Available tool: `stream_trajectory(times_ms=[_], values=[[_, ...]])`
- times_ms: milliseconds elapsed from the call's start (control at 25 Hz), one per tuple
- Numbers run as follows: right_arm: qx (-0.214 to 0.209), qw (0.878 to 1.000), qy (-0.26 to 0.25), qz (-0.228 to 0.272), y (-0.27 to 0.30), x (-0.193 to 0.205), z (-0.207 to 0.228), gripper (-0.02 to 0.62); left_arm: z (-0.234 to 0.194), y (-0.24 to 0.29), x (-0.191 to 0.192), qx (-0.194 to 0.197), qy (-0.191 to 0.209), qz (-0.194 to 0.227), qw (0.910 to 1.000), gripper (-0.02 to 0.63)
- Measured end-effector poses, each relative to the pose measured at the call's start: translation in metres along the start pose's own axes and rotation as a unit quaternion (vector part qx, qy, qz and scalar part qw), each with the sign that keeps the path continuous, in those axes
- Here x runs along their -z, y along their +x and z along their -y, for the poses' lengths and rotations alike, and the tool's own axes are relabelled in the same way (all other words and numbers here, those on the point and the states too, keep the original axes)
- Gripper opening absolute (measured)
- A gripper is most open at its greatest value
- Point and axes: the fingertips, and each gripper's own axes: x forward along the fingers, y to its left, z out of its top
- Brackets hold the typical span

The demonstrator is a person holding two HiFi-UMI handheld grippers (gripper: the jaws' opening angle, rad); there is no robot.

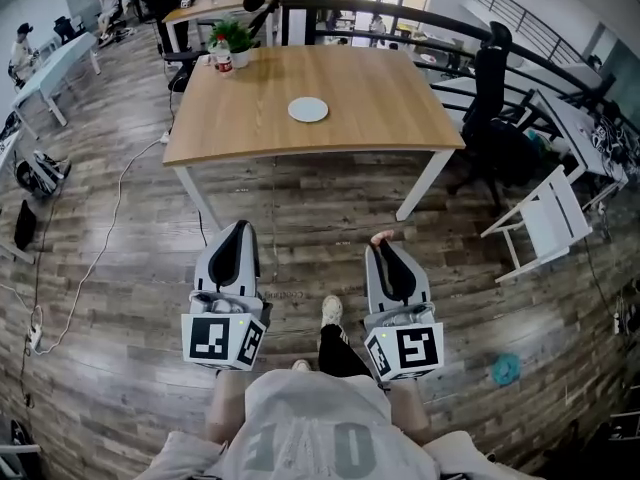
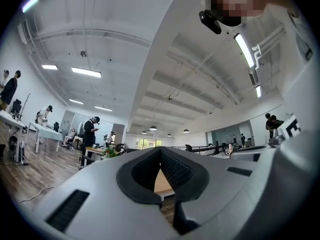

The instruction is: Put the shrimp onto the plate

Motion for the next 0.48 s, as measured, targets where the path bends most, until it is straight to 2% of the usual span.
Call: stream_trajectory(times_ms=[120, 240, 360, 480], values=[[-0.01, 1.0, -0.004, 0.005, 0.029, 0.006, 0.015, 0.065, 0.003, 0.026, 0.006, 0.01, 0.007, 0.002, 0.9999, 0.009], [-0.033, 0.999, -0.013, 0.009, 0.076, 0.01, 0.029, 0.066, -0.003, 0.062, 0.015, 0.008, 0.031, 0.007, 0.9995, 0.009], [-0.07, 0.997, -0.009, 0.024, 0.128, -0.001, 0.041, 0.065, -0.026, 0.104, 0.014, -0.016, 0.054, 0.016, 0.9983, 0.009], [-0.085, 0.995, -0.026, 0.037, 0.177, -0.014, 0.063, 0.066, -0.046, 0.145, 0.008, -0.041, 0.062, 0.02, 0.9971, 0.009]])
